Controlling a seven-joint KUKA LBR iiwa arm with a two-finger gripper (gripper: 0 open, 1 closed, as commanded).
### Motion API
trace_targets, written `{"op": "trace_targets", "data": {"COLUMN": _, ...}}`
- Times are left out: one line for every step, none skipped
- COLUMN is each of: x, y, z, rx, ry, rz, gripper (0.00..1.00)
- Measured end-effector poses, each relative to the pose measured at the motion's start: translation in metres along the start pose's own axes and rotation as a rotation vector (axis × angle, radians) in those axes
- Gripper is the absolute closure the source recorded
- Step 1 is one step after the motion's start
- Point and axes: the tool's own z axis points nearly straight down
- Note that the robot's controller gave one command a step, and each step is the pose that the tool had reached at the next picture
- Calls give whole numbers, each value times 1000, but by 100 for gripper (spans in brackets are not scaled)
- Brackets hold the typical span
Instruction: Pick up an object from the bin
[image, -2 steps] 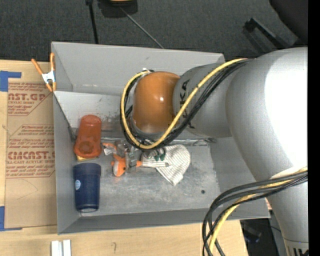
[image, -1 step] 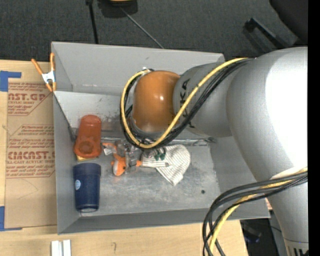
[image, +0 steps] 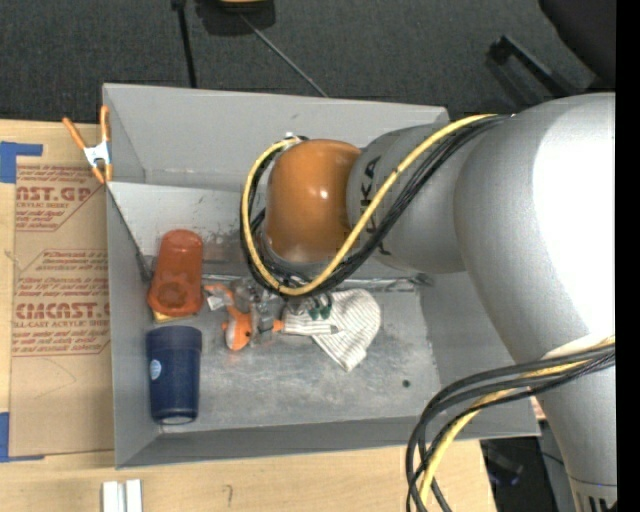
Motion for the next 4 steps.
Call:
{"op": "trace_targets", "data": {"x": 2, "y": 0, "z": -8, "rx": 0, "ry": 10, "rz": 0, "gripper": 100}}
{"op": "trace_targets", "data": {"x": 3, "y": 0, "z": -36, "rx": 1, "ry": 13, "rz": 0, "gripper": 100}}
{"op": "trace_targets", "data": {"x": 1, "y": 0, "z": -51, "rx": 3, "ry": 7, "rz": 0, "gripper": 100}}
{"op": "trace_targets", "data": {"x": 1, "y": 0, "z": -62, "rx": 3, "ry": 8, "rz": 0, "gripper": 100}}
